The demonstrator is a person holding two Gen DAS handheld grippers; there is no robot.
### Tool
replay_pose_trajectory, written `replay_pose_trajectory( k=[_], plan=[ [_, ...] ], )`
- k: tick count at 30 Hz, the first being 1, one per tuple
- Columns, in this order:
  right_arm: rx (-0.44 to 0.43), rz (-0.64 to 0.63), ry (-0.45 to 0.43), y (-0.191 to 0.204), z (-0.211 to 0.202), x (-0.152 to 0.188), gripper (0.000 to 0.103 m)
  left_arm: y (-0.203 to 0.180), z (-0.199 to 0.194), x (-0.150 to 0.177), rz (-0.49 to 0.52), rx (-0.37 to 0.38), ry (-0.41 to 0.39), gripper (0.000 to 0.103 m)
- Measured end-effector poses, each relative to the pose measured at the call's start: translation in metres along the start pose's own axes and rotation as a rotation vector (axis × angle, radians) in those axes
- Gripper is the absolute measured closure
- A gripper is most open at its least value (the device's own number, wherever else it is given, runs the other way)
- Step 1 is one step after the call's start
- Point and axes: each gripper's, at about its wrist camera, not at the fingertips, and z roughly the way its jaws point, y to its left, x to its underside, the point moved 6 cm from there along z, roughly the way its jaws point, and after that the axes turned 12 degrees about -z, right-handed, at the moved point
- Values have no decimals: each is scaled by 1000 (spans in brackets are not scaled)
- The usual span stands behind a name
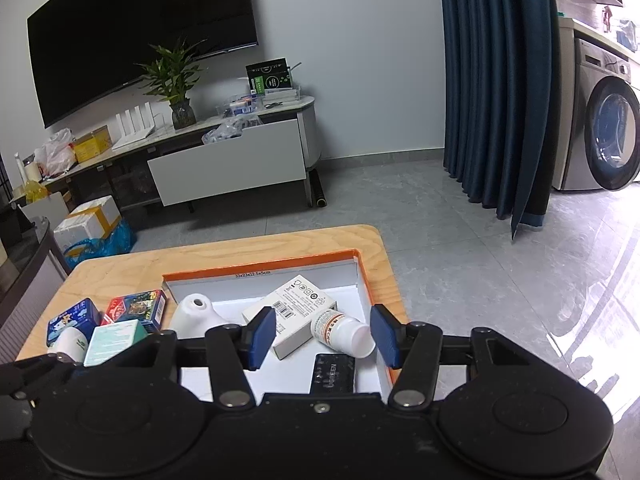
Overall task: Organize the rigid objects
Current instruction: 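Open both grippers to release the bottles into the box, then move both grippers back over the table toward the diffuser and blue tin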
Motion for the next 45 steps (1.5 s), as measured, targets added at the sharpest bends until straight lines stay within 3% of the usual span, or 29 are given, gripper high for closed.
replay_pose_trajectory(
  k=[11, 24, 45],
  plan=[
    [-42, -30, -5, 34, -22, 5, 34, 60, -51, 5, -85, -120, -48, 11],
    [-172, -133, 29, 126, -22, 14, 34, 164, -108, 16, -215, -292, -80, 11],
    [-266, -237, 83, 204, -7, 21, 34, 207, -121, 18, -272, -319, -95, 11]
  ],
)
